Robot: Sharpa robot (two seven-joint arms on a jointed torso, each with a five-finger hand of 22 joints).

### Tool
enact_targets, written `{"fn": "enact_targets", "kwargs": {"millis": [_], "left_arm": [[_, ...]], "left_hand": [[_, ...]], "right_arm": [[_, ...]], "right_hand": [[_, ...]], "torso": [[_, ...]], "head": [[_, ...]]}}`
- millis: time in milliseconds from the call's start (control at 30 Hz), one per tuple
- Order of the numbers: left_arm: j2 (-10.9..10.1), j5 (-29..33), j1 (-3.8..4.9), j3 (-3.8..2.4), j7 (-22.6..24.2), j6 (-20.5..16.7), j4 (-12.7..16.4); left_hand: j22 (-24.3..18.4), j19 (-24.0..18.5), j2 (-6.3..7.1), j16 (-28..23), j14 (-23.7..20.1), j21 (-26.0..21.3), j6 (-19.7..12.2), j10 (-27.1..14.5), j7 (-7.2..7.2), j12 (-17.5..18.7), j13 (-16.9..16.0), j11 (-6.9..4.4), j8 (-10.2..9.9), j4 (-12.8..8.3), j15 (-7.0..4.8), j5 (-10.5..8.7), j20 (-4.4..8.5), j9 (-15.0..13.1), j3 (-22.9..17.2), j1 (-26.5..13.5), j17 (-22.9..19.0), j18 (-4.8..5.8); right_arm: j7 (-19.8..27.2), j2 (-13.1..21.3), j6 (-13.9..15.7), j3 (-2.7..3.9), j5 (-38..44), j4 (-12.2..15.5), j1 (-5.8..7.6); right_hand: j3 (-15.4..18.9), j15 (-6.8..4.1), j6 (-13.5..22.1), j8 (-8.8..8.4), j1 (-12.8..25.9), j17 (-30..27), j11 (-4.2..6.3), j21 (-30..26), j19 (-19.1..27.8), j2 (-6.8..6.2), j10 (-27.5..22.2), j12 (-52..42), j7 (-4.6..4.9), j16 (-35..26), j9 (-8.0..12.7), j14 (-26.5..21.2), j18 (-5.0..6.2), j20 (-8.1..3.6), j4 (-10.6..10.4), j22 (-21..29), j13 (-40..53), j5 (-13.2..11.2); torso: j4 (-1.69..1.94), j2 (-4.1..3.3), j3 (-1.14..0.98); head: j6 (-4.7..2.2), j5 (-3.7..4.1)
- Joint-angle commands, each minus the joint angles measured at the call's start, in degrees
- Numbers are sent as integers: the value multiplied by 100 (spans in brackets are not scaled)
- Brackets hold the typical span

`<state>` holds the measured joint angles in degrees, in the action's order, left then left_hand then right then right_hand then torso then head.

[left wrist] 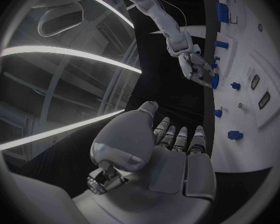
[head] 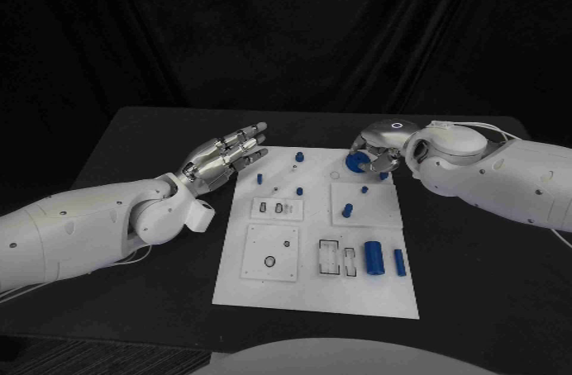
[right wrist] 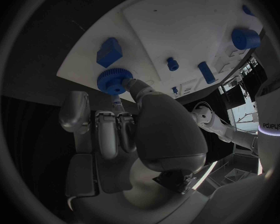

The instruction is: Assemble the parts on the task board

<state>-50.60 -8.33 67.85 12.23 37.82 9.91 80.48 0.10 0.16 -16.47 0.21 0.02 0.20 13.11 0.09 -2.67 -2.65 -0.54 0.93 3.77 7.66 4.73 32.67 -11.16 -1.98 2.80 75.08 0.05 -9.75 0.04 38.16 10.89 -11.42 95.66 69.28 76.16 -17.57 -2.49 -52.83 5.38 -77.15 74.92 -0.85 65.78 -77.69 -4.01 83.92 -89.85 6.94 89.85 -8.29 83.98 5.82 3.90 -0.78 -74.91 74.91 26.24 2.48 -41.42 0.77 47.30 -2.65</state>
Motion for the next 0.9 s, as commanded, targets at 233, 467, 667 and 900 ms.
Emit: {"fn": "enact_targets", "kwargs": {"millis": [233,467,667,900], "left_arm": [[3,4,-7,-5,43,80,13],[16,4,-8,-5,33,100,4],[30,4,-10,-5,23,119,-5],[38,4,-13,-5,6,133,-10]], "left_hand": [[8,12,-13,-21,-2,2,21,-2,5,-11,-6,20,26,-24,64,38,-52,-1,-67,0,-5,-54],[8,13,-9,-21,-2,3,15,-2,9,-10,-6,17,24,-35,76,38,-57,0,-91,2,-5,-52],[8,13,-9,-21,-2,3,9,-2,11,-7,-5,14,22,-43,86,39,-61,1,-112,2,-5,-50],[8,14,-8,-21,-2,3,9,-2,12,-7,-5,14,21,-47,89,40,-62,1,-119,3,-5,-49]], "right_arm": [[27,39,-69,-46,64,7,-81],[46,49,-11,-46,64,34,-80],[34,60,-2,-46,64,33,-80],[8,75,71,-46,64,39,-80]], "right_hand": [[26,34,-375,334,105,1508,-47,-11,11,-7,608,-15,-64,15,-458,602,-53,26,-24,-633,1509,-215],[154,33,-74,241,256,1508,-49,-86,9,-12,608,-15,-55,15,-514,602,-48,35,-120,-643,1509,-965],[325,25,495,-24,342,1508,-25,-143,-3,-46,608,-15,-80,15,-404,602,-42,28,-241,-659,1509,-1603],[423,-31,805,-133,327,1508,51,-182,-9,-44,608,-15,-186,15,-317,602,-38,-13,-286,-671,1509,-1723]], "torso": [[3,1,0],[-4,-1,1],[-2,1,0],[-1,3,-2]], "head": [[-8,-12],[-12,-13],[-11,-5],[-13,1]]}}
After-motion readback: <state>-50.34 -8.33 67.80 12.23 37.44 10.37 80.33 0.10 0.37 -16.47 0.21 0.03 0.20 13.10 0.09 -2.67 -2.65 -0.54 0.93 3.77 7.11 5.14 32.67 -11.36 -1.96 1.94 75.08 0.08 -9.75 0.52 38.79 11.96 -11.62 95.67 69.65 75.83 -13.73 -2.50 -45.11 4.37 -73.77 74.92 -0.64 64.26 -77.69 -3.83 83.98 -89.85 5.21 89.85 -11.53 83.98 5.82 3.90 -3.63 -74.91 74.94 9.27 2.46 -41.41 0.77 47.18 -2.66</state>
